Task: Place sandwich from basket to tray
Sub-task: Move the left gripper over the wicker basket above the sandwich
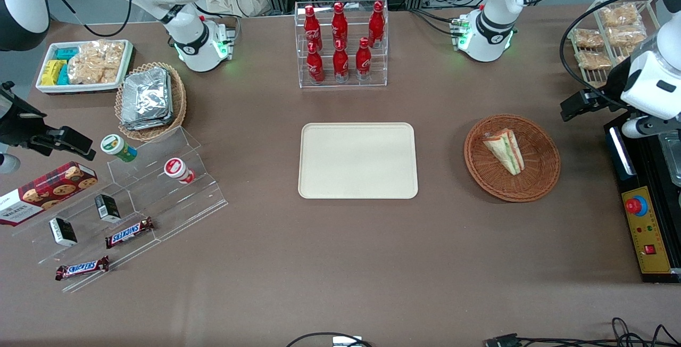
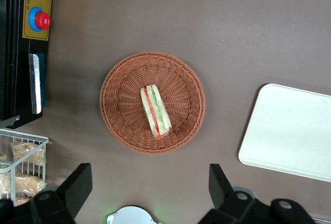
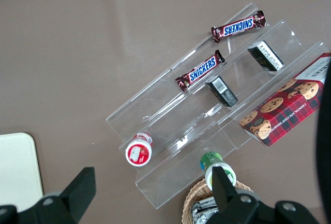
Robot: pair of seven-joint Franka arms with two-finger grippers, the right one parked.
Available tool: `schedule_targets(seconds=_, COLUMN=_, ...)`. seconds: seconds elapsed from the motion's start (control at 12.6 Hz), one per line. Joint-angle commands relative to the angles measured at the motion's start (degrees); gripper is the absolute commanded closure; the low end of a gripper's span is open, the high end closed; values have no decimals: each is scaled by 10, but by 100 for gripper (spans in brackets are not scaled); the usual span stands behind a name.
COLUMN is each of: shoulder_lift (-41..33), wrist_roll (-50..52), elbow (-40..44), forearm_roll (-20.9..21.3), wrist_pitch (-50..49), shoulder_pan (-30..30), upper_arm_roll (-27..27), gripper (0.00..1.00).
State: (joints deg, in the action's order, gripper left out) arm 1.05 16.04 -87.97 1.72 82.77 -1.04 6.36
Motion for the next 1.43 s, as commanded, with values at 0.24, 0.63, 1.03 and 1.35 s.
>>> schedule_targets(seconds=0.24, shoulder_lift=4, wrist_roll=9, elbow=16, forearm_roll=9, wrist_pitch=-17, shoulder_pan=10, upper_arm_roll=-3, gripper=0)
schedule_targets(seconds=0.63, shoulder_lift=-15, wrist_roll=14, elbow=-19, forearm_roll=11, wrist_pitch=-40, shoulder_pan=4, upper_arm_roll=-6, gripper=0)
schedule_targets(seconds=1.03, shoulder_lift=-151, wrist_roll=17, elbow=-268, forearm_roll=35, wrist_pitch=116, shoulder_pan=-4, upper_arm_roll=-10, gripper=0)
schedule_targets(seconds=1.35, shoulder_lift=-216, wrist_roll=69, elbow=-407, forearm_roll=33, wrist_pitch=207, shoulder_pan=-1, upper_arm_roll=-8, gripper=0)
